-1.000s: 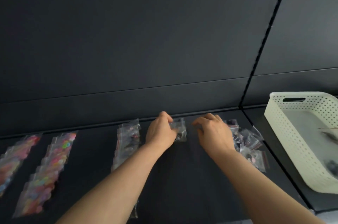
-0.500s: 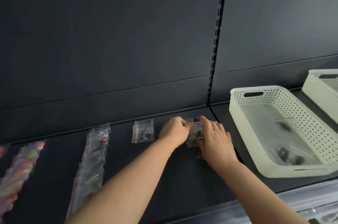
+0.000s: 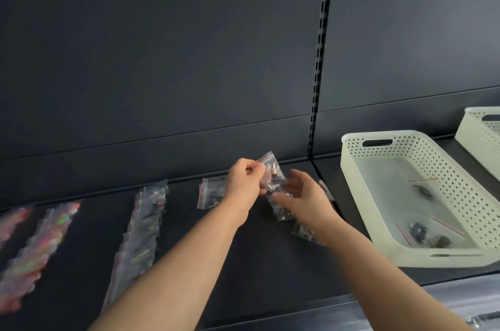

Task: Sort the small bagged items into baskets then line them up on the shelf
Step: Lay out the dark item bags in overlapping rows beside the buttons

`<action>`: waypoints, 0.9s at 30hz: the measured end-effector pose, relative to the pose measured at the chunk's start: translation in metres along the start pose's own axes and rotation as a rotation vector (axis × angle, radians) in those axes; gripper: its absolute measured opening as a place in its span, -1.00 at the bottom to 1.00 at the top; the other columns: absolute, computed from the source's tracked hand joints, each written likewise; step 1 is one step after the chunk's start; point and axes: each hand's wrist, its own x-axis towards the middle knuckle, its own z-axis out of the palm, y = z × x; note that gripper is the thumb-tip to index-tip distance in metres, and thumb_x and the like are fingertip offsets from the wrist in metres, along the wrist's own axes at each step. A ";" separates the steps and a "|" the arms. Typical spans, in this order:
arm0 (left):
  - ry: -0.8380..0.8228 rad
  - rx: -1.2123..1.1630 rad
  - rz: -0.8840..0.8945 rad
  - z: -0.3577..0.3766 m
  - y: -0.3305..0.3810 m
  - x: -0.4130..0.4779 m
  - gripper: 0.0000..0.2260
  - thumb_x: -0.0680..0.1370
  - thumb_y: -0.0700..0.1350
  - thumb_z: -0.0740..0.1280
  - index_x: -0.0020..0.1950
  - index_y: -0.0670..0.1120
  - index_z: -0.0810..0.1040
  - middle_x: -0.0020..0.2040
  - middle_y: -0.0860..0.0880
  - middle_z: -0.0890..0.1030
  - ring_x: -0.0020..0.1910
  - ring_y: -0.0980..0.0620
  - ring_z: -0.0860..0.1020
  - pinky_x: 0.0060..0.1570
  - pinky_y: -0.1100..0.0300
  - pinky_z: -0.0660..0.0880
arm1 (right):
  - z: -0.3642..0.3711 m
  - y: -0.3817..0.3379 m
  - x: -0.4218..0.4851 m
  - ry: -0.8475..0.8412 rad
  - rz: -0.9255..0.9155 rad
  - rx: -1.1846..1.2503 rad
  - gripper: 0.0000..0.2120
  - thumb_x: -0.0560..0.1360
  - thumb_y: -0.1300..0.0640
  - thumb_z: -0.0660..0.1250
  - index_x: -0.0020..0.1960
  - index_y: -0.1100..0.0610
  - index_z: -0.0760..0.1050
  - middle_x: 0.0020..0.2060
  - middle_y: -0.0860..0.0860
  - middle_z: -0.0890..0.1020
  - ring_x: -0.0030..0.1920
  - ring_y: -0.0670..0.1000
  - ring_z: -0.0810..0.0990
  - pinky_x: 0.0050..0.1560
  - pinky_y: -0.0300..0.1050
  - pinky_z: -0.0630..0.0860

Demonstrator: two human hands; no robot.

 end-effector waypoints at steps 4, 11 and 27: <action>-0.017 -0.119 -0.050 -0.017 0.000 -0.006 -0.96 0.62 -0.20 0.26 -0.02 -0.14 0.47 -0.02 -0.14 0.59 -0.12 -0.03 0.59 -0.16 0.10 0.61 | 0.015 -0.008 0.003 -0.117 0.106 0.349 -0.77 0.52 0.20 0.36 0.16 0.23 0.52 -0.08 0.09 0.70 -0.10 -0.02 0.68 -0.10 -0.20 0.59; 0.006 0.013 -0.014 -0.055 -0.008 -0.011 -0.93 0.59 -0.16 0.34 0.02 -0.13 0.60 -0.09 -0.04 0.64 -0.22 0.12 0.55 -0.26 0.27 0.53 | 0.032 -0.019 0.006 -0.142 0.094 0.213 -0.86 0.56 0.28 0.27 -0.12 0.12 0.53 -0.25 0.02 0.64 -0.20 -0.05 0.64 -0.16 -0.22 0.56; 0.102 -0.161 -0.172 -0.085 -0.023 -0.010 -0.90 0.65 -0.12 0.23 0.02 -0.10 0.51 -0.16 -0.01 0.58 -0.21 0.09 0.55 -0.25 0.22 0.55 | 0.070 -0.024 0.006 -0.183 0.112 0.126 -0.74 0.41 0.23 0.48 0.05 0.09 0.51 -0.13 0.01 0.65 -0.10 -0.04 0.63 0.03 -0.14 0.57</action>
